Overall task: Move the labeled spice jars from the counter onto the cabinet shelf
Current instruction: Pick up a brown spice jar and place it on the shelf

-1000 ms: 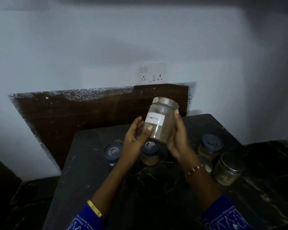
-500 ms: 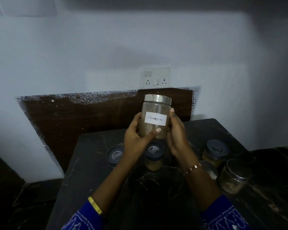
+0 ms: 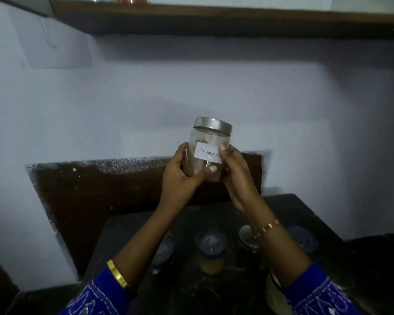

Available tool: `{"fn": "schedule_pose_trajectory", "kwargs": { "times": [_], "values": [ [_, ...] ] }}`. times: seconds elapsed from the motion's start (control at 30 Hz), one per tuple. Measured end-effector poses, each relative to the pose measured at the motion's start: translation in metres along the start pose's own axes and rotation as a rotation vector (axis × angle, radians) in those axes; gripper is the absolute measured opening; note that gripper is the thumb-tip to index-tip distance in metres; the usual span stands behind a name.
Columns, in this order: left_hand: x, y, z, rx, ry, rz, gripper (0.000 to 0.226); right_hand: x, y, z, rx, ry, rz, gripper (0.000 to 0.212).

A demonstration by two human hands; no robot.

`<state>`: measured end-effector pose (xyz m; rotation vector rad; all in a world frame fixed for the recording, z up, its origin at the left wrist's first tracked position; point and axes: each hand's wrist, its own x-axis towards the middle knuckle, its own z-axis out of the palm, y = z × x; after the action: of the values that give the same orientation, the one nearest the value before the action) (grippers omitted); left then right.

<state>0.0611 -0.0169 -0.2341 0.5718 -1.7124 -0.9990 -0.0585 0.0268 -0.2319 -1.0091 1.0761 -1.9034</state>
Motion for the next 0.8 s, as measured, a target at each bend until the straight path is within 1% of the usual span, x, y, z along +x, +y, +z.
{"fn": "schedule_pose_trajectory", "kwargs": {
  "times": [0.03, 0.13, 0.23, 0.3, 0.43, 0.53, 0.63, 0.7, 0.8],
  "values": [
    [0.013, 0.013, -0.003, 0.016, -0.002, 0.046, 0.056, 0.01, -0.013, 0.007, -0.022, -0.012, -0.03, 0.043],
    [0.052, 0.056, -0.014, 0.091, 0.028, 0.21, 0.056, 0.041, -0.058, 0.03, -0.101, -0.039, -0.159, 0.049],
    [0.092, 0.098, -0.027, 0.138, 0.06, 0.354, 0.056, 0.071, -0.108, 0.056, -0.157, -0.071, -0.301, 0.044],
    [0.116, 0.124, -0.035, 0.141, 0.067, 0.399, 0.051, 0.09, -0.14, 0.071, -0.15, -0.108, -0.365, 0.04],
    [0.164, 0.163, -0.047, 0.044, 0.085, 0.389, 0.02, 0.13, -0.193, 0.098, -0.153, -0.112, -0.45, 0.038],
    [0.199, 0.18, -0.053, 0.11, 0.148, 0.385, 0.023, 0.157, -0.215, 0.115, -0.197, -0.106, -0.485, 0.036],
    [0.231, 0.186, -0.06, 0.191, 0.173, 0.386, 0.019, 0.183, -0.224, 0.126, -0.259, -0.095, -0.494, 0.042],
    [0.249, 0.187, -0.066, 0.254, 0.186, 0.38, 0.021, 0.199, -0.224, 0.13, -0.304, -0.097, -0.487, 0.044],
    [0.273, 0.179, -0.072, 0.293, 0.201, 0.308, 0.026, 0.22, -0.22, 0.137, -0.486, -0.069, -0.554, 0.046]
  ]
}}
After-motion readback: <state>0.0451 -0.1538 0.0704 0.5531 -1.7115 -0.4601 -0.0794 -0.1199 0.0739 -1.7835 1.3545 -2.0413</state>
